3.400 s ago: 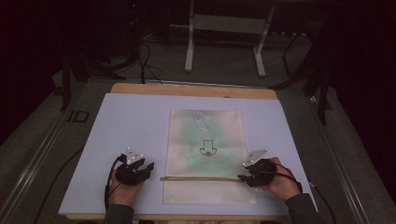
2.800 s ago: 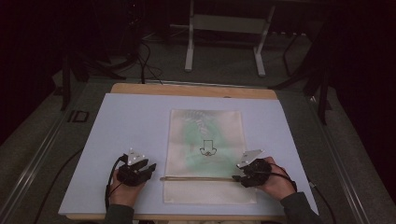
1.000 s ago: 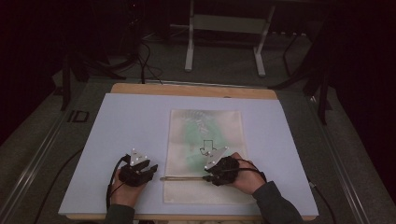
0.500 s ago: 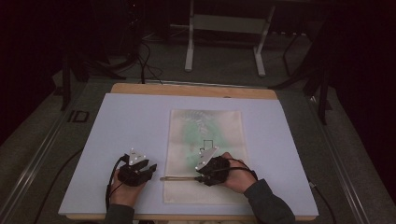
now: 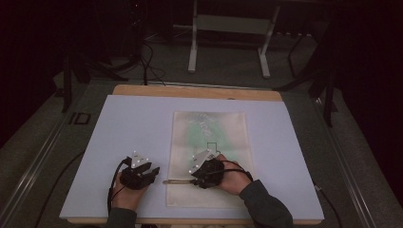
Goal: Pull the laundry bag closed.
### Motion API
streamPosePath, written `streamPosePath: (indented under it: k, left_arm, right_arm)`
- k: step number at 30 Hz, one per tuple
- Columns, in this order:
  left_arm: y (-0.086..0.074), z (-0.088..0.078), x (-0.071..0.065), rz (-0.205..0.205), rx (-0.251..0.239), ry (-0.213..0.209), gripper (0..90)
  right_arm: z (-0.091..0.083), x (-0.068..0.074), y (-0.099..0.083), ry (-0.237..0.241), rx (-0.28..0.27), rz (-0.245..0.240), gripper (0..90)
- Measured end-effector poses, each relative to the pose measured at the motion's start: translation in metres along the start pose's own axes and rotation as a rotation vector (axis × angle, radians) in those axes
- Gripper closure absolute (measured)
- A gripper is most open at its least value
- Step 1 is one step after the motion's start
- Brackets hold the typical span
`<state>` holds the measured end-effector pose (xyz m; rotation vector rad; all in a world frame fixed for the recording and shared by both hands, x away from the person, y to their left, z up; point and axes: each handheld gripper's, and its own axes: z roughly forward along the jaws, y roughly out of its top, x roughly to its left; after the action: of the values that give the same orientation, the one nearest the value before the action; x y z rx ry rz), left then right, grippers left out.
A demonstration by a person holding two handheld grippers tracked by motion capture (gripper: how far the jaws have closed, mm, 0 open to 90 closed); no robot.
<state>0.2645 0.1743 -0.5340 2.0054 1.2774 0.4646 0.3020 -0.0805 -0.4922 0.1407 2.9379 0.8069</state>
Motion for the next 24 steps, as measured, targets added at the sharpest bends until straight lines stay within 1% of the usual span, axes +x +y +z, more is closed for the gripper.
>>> streamPosePath:
  k: [6, 8, 17, 24]
  left_arm:
    - [0.0, 0.0, 0.0, -0.001, -0.001, -0.001, 58.6]
    - [0.0, 0.0, 0.0, 0.0, 0.0, -0.001, 58.6]
    - [0.0, 0.0, 0.0, -0.002, -0.001, -0.002, 58.6]
    - [0.0, -0.001, 0.001, -0.005, -0.004, -0.001, 58.5]
  right_arm:
    - [0.003, 0.002, 0.006, 0.006, -0.003, -0.007, 72.4]
    - [0.009, 0.003, 0.012, 0.015, -0.013, -0.013, 73.4]
    - [0.016, 0.006, 0.022, 0.031, -0.008, -0.033, 76.5]
    - [0.022, 0.007, 0.03, 0.038, -0.014, -0.032, 76.3]
